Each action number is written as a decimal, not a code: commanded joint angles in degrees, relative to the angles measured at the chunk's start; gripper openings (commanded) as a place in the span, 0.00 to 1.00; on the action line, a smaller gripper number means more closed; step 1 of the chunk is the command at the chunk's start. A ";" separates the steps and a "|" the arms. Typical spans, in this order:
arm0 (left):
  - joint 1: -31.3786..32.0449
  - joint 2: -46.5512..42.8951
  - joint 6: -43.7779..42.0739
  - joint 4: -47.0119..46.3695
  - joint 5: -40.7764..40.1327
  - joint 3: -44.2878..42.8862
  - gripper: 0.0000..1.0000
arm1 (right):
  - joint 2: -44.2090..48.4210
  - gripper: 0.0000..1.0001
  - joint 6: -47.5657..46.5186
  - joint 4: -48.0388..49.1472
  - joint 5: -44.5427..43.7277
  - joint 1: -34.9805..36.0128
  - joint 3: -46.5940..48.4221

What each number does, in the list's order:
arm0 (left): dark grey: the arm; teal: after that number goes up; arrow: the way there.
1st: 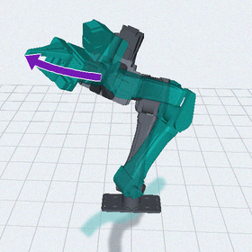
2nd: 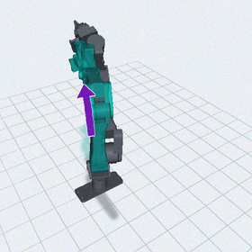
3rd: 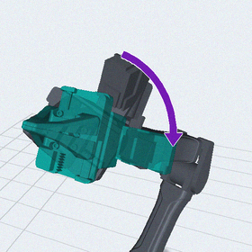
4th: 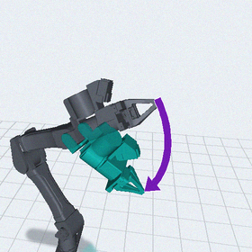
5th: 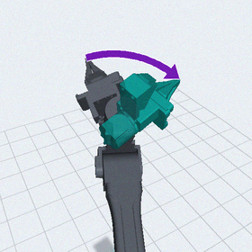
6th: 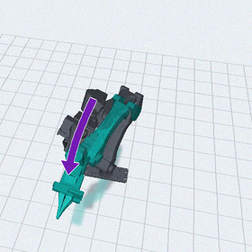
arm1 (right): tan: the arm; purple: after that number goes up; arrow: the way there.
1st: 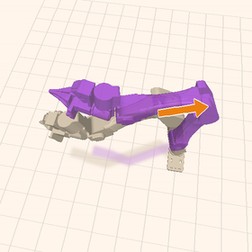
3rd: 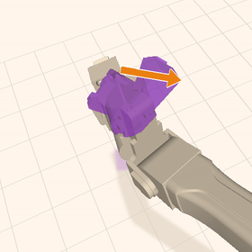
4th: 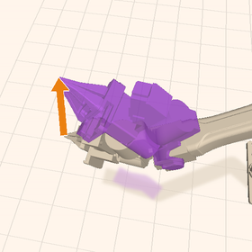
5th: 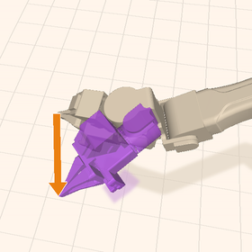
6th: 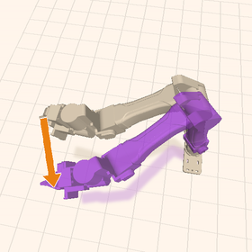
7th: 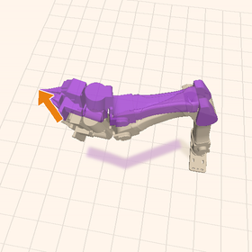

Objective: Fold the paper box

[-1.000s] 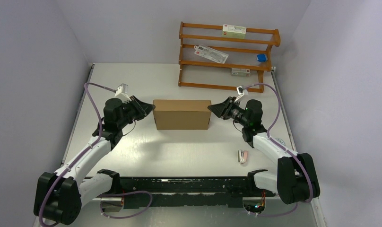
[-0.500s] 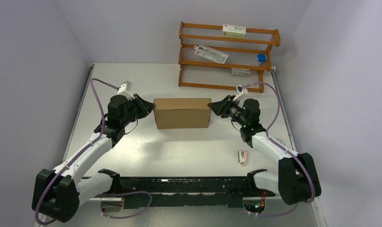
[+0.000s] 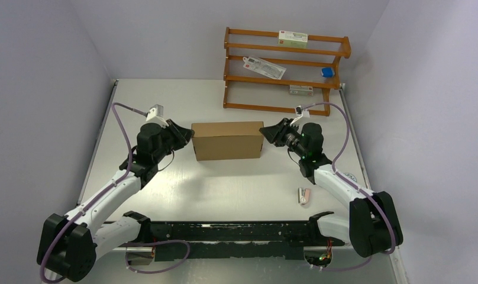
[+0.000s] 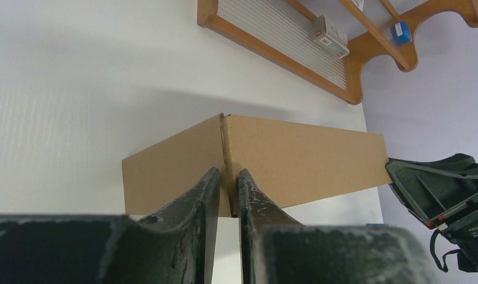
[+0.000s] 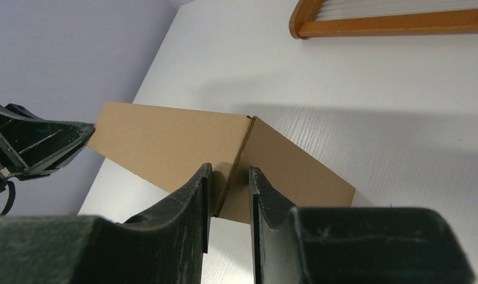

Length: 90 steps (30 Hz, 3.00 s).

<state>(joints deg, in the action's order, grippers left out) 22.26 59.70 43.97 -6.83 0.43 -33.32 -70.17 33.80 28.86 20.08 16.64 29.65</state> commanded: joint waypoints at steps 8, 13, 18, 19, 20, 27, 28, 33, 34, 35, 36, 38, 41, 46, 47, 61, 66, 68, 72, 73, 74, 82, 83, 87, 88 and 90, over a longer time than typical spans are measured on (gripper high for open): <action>-0.54 -0.51 -5.86 22.06 -1.92 -4.28 0.41 | 1.72 0.52 -8.96 -33.63 -3.81 0.73 8.64; -1.02 -0.05 -8.76 22.29 -2.36 -11.15 0.53 | 3.05 0.70 -12.91 -35.41 -4.29 0.73 13.61; -2.86 -0.07 -13.37 24.36 -2.75 -17.89 0.68 | 3.28 0.81 -17.40 -36.05 -2.85 0.83 17.90; -3.43 -0.01 -14.43 24.63 -2.50 -19.10 0.70 | 3.29 0.83 -18.26 -35.81 -1.68 0.84 18.62; -3.90 0.12 -15.58 25.04 -2.19 -20.08 0.71 | 3.24 0.85 -19.01 -35.67 -0.76 0.81 19.51; -6.09 0.11 -24.26 27.23 -2.14 -23.70 0.77 | 1.62 0.96 -28.40 -36.40 6.38 1.90 26.52; -6.09 -0.11 -25.43 27.44 -2.66 -23.60 0.78 | 0.88 0.97 -30.14 -37.05 7.01 2.58 27.91; -5.28 -2.56 -29.13 27.94 -5.81 -21.70 0.87 | -5.84 0.99 -44.01 -45.05 11.75 7.36 36.89; -4.64 -3.09 -29.52 28.42 -8.10 -21.44 0.88 | -7.85 1.00 -48.58 -48.16 13.03 8.30 39.55; -3.89 -3.62 -29.78 29.13 -10.17 -21.20 0.89 | -9.87 1.00 -51.34 -50.91 14.08 9.22 42.16; -3.13 -4.20 -30.01 29.36 -11.84 -20.80 0.90 | -11.82 1.00 -53.65 -53.45 14.18 10.07 44.71; -2.59 -5.15 -29.97 29.21 -13.10 -19.58 0.90 | -15.65 1.00 -58.39 -58.29 12.48 12.83 49.32; -1.94 -6.09 -29.65 29.77 -14.07 -18.90 0.90 | -21.01 1.00 -64.61 -64.35 10.96 15.55 54.49; -1.43 -7.28 -29.77 30.22 -16.43 -18.71 0.89 | -25.92 1.00 -71.15 -68.36 10.87 18.32 59.58; -1.43 -7.38 -29.73 30.29 -16.75 -18.71 0.89 | -26.80 1.00 -72.01 -68.82 9.99 18.77 60.20; -1.43 -7.76 -29.47 31.00 -19.67 -18.65 0.87 | -33.03 0.91 -76.80 -72.97 2.13 22.61 63.76; -1.43 -7.89 -29.46 31.12 -20.21 -18.62 0.87 | -32.68 0.75 -76.87 -75.35 -1.25 24.29 65.49; -1.43 -7.93 -29.46 31.09 -20.37 -18.62 0.87 | -31.21 0.73 -76.46 -74.24 -4.60 25.22 64.14; -1.42 -8.23 -29.24 31.09 -20.52 -18.62 0.86 | -27.11 0.72 -75.83 -70.62 -13.79 27.77 60.12; -1.43 -8.35 -29.22 31.17 -20.70 -18.62 0.86 | -25.77 0.71 -76.03 -69.45 -16.83 28.69 58.85; -1.42 -8.51 -29.12 31.25 -20.93 -18.69 0.86 | -23.86 0.71 -76.30 -66.80 -18.82 29.44 56.97; -1.43 -10.92 -28.64 31.57 -23.63 -18.67 0.86 | -16.43 0.66 -82.58 -44.20 -36.90 36.70 35.19; -1.43 -11.32 -28.59 31.53 -23.97 -18.56 0.85 | -16.22 0.66 -83.55 -41.38 -38.65 37.39 32.66; -1.43 -13.01 -28.44 31.28 -24.84 -17.86 0.85 | -15.93 0.68 -87.60 -28.83 -44.60 41.86 22.41; -1.43 -13.34 -28.51 31.18 -25.12 -17.76 0.85 | -16.50 0.69 -88.54 -26.94 -46.93 43.25 20.86; -1.43 -13.91 -28.48 31.05 -25.45 -17.66 0.85 | -18.23 0.71 -88.10 -25.93 -51.59 46.14 19.17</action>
<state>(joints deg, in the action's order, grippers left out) 20.51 47.20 15.40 24.12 -22.90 -51.75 -86.30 -51.77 -6.13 -21.30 58.22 53.19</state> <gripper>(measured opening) 0.855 0.695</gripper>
